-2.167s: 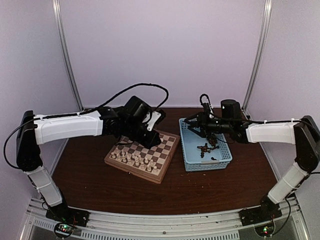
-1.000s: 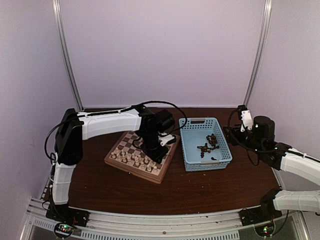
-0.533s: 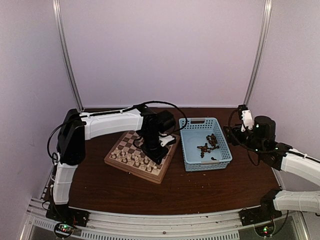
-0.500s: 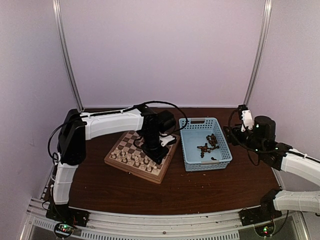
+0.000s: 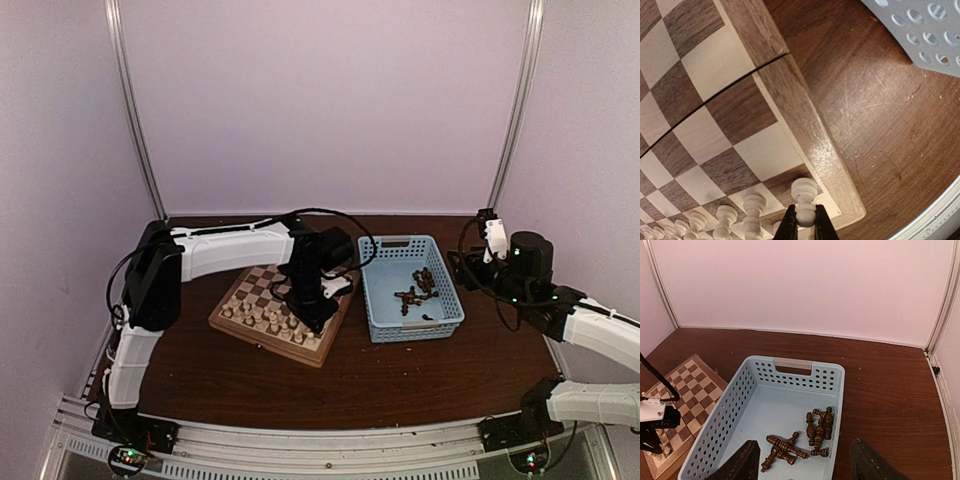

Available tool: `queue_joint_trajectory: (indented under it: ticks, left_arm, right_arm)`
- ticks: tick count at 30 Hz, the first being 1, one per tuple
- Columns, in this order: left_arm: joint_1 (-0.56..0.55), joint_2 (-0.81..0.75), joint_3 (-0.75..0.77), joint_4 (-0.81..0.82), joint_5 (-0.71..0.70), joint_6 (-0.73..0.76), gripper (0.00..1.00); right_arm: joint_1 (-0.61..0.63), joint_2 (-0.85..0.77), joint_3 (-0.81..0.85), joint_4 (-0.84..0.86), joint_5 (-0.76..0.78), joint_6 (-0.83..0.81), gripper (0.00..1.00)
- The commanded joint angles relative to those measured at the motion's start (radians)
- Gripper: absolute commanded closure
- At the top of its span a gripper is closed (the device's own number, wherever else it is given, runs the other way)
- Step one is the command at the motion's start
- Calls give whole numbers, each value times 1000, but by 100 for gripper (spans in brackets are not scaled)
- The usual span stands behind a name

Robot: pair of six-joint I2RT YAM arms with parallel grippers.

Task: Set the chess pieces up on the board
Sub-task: Place the chess piece on the chessboard.

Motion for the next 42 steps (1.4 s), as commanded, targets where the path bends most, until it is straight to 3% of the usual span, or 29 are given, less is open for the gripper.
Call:
queue_joint_trajectory:
  ticks: [1,18,31,42]
  left_arm:
    - [-5,25,46,-41,-10,12,97]
    - [-6,53,70,-86,-25,5,94]
    - [-5,54,115,-74,-41,0,71]
    - [-6,27,170,-88,-59,-1,69]
  right_arm:
    - [-5,1,22,7,0,1,35]
    - [-5,13,18,9,5,7,35]
    - [-5,14,20,11,-2,7,35]
    - [-5,71,63,-40,3,22,31]
